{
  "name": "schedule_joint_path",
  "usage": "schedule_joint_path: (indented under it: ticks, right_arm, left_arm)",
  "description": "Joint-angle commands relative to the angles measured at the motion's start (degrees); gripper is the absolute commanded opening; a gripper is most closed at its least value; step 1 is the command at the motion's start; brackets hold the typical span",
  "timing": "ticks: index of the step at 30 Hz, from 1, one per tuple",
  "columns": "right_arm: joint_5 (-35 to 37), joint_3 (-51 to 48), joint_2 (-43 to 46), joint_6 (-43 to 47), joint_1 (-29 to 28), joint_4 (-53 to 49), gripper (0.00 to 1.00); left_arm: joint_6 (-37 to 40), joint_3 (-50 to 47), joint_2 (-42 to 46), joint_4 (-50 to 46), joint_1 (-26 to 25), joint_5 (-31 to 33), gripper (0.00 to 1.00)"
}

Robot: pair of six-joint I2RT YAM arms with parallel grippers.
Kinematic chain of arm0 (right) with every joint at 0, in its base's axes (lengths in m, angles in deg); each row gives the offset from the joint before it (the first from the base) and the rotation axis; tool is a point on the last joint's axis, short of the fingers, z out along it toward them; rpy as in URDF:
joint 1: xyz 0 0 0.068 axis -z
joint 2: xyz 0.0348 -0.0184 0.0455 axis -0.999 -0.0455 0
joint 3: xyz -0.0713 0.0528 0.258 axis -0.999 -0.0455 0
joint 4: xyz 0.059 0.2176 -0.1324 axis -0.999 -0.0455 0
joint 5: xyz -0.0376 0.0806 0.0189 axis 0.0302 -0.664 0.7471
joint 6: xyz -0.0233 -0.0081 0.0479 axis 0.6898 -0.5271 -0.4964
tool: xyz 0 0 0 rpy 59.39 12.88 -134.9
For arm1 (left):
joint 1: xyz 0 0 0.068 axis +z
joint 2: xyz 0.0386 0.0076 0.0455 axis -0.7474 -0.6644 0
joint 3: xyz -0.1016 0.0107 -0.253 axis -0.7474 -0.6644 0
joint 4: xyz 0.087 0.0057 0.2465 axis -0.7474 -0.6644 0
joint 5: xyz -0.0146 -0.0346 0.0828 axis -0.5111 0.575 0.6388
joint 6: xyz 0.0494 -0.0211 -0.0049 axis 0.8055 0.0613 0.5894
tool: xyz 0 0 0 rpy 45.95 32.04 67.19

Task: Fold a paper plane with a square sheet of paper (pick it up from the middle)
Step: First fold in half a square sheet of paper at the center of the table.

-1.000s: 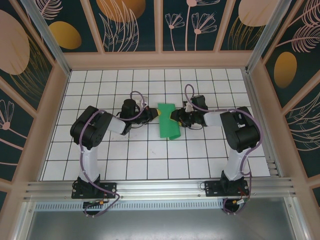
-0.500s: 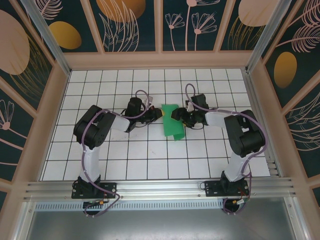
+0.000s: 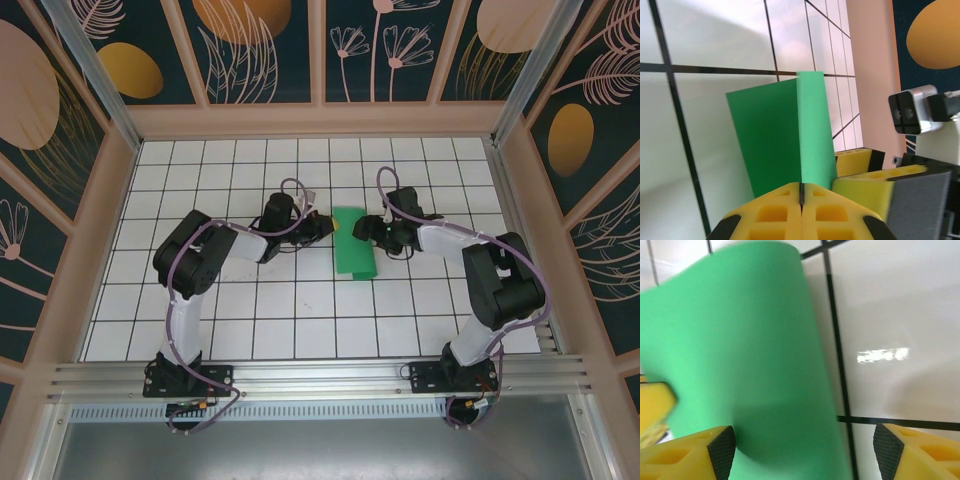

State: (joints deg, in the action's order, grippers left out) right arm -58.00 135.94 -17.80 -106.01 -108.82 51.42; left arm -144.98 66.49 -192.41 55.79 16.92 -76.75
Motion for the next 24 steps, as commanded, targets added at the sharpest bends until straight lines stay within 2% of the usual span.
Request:
schedule_joint_path:
  ticks: [1, 14, 24]
  right_arm:
    - [4.7, -0.4, 2.8, 2.7, 0.2, -4.4, 0.77]
    - [-3.1, -1.8, 3.9, 9.1, 1.9, -4.1, 0.72]
    - [-3.6, -1.2, -0.6, 10.8, 2.3, -3.9, 0.60]
  left_arm:
    - [0.1, 2.0, -1.6, -0.7, -0.6, 0.4, 0.00]
    - [-0.6, 7.2, -5.4, -4.3, -3.9, 2.1, 0.00]
    - [0.1, 8.9, -6.7, -6.7, -4.1, 2.8, 0.00]
